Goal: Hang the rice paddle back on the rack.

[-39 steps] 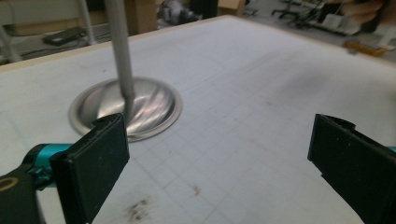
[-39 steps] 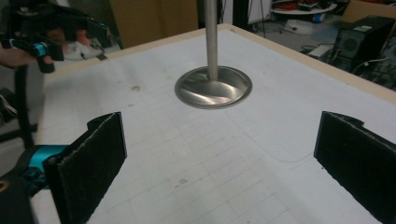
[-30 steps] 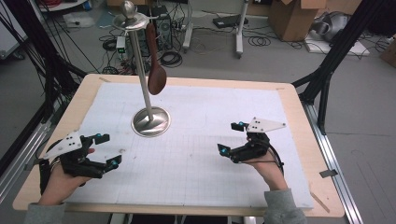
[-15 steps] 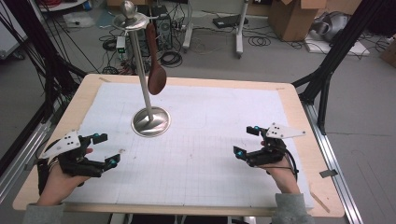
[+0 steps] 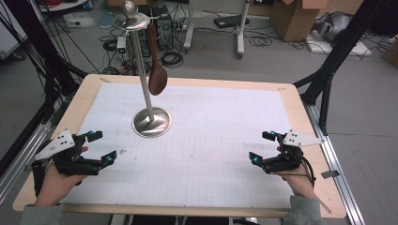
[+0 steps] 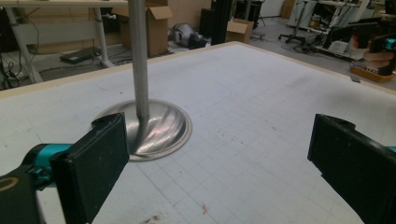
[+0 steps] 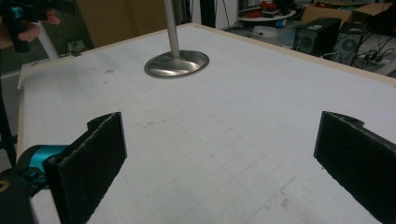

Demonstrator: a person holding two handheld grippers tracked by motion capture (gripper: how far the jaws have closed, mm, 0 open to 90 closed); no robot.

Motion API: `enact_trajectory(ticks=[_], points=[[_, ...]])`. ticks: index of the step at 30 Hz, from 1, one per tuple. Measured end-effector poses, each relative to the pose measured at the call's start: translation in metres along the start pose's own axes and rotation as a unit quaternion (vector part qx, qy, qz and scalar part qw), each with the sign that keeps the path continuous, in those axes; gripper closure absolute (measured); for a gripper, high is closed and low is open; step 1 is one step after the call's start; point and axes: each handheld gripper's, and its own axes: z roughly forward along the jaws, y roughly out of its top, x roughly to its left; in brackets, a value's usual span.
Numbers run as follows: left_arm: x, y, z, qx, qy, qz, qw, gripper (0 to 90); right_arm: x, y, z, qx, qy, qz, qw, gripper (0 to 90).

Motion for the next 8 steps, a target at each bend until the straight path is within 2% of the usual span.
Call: enact_trajectory(ticks=[4, 8], points=[[0.0023, 0.0006, -0.0027, -0.006, 0.012, -0.003, 0.9999, 5.9, -0.0013, -0.0031, -0.0045, -0.007, 0.003, 0.003, 1.0000, 1.2], [0.0024, 0.0009, -0.0030, -0.001, 0.016, 0.000, 0.9999, 5.9, -0.0017, -0.0019, -0.0058, -0.020, 0.009, 0.007, 0.9997, 1.2]])
